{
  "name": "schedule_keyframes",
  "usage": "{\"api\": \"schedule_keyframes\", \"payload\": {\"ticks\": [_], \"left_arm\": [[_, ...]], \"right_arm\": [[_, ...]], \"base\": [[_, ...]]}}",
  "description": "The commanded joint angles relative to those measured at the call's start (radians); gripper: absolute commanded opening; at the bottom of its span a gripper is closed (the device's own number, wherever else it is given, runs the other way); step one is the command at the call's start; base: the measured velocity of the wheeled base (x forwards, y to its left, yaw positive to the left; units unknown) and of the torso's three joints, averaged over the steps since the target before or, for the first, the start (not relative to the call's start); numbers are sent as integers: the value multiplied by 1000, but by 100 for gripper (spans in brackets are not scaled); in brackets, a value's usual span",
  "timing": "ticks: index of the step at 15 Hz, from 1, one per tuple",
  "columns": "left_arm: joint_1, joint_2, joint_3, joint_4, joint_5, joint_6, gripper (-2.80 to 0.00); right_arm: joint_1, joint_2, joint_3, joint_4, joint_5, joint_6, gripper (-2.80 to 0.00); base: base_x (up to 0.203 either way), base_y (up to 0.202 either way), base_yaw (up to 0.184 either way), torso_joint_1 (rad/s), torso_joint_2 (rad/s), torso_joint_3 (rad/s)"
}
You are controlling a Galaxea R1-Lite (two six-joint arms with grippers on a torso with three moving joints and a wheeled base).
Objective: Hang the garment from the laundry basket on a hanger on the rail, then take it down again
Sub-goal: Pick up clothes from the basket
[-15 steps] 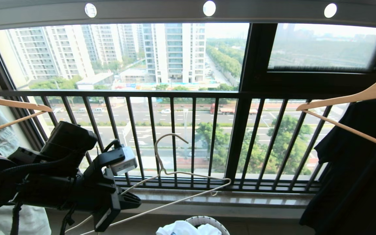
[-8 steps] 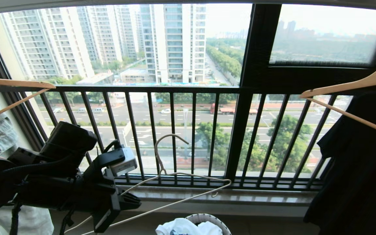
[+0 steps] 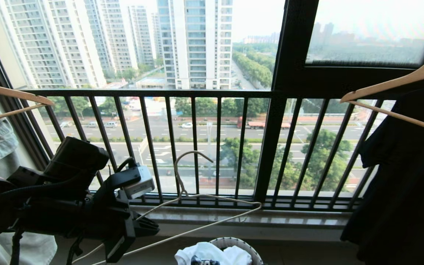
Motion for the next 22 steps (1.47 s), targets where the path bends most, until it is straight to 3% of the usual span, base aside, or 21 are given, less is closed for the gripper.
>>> {"api": "schedule_keyframes", "payload": {"ticks": [1, 22], "left_arm": [[0, -1, 0, 1, -3, 3, -280], [-18, 2, 12, 0, -3, 8, -280]], "right_arm": [[1, 0, 0, 0, 0, -1, -280], [1, 1, -1, 0, -1, 15, -280]], "base": [[0, 0, 0, -139, 325, 178], [0, 0, 0, -200, 477, 275]]}}
